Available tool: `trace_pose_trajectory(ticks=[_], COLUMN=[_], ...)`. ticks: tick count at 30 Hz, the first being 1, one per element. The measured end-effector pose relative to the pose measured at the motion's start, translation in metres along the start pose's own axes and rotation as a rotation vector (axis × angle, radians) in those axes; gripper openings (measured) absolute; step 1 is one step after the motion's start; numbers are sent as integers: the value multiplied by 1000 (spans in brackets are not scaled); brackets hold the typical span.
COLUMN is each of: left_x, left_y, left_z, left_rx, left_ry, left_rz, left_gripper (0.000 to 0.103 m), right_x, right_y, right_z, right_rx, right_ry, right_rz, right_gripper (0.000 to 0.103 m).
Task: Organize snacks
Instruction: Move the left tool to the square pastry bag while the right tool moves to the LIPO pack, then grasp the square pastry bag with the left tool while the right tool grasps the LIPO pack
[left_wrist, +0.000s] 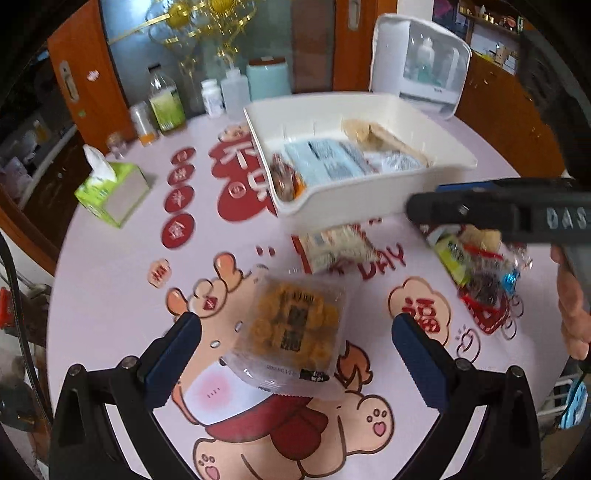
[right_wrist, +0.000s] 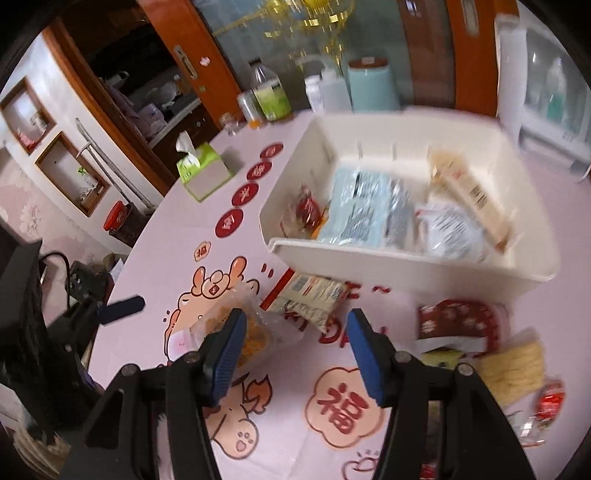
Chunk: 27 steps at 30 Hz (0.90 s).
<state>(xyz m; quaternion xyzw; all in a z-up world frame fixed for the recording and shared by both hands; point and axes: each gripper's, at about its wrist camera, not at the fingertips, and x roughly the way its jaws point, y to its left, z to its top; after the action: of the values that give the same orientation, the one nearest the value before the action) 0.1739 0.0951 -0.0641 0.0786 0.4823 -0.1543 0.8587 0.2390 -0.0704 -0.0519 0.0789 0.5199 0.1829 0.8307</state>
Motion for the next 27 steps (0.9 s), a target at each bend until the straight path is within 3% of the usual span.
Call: trace_pose_trajectory(ticks=[12,27], left_x=[52,83], left_y=[1,8], left_z=[-15,-10], left_rx=[33,38], left_ry=[68,118], left_rz=[-75,-54], left_gripper=[102,102], right_x=[75,102], right_y=[-18,-31], right_z=[0,-6], right_rx=[148,231], right_ry=[107,149], right_rz=[31,71], right_gripper=[57,57])
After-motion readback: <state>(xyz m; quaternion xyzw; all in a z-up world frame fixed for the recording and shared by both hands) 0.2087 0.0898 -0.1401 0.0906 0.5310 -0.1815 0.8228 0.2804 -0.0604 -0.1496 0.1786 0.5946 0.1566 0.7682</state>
